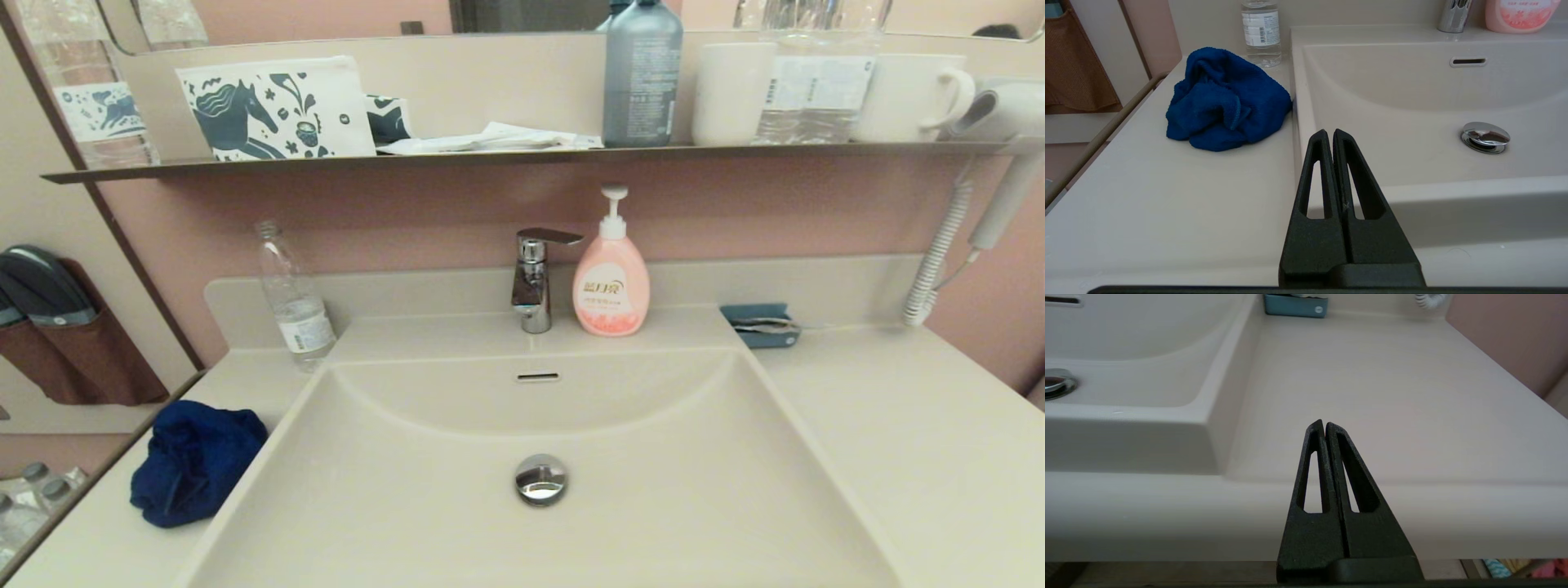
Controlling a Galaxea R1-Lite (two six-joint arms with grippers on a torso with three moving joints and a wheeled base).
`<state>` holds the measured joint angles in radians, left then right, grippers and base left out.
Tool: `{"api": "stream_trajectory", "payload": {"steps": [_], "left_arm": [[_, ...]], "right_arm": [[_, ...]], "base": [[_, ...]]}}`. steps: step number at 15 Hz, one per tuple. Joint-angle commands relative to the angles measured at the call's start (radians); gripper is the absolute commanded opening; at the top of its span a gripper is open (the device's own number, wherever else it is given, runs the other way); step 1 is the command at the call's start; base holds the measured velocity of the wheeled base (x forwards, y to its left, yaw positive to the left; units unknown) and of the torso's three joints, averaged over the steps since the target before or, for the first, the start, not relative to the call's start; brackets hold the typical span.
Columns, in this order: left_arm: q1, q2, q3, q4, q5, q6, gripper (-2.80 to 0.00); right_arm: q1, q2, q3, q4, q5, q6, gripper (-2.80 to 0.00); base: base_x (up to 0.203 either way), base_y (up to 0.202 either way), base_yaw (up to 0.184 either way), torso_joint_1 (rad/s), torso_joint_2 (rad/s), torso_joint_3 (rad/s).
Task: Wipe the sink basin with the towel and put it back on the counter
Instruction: Pick up the cloth
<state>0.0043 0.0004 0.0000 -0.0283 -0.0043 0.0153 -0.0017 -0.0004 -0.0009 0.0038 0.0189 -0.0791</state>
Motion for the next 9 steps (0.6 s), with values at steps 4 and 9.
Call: {"api": "stream_trajectory", "payload": {"steps": [4,9], "left_arm": [[0.000,0.000,0.000,-0.001,0.000,0.000,-2.80],[0.000,0.000,0.000,-0.001,0.000,0.000,-2.80]], "right_arm": [[0.000,0.000,0.001,-0.001,0.009,0.047,-2.80],[0.000,0.000,0.001,0.001,0.009,0.047,-2.80]], "base": [[0.000,0.000,0.000,0.000,0.00,0.000],[0.000,0.000,0.000,0.000,0.00,0.000]]}}
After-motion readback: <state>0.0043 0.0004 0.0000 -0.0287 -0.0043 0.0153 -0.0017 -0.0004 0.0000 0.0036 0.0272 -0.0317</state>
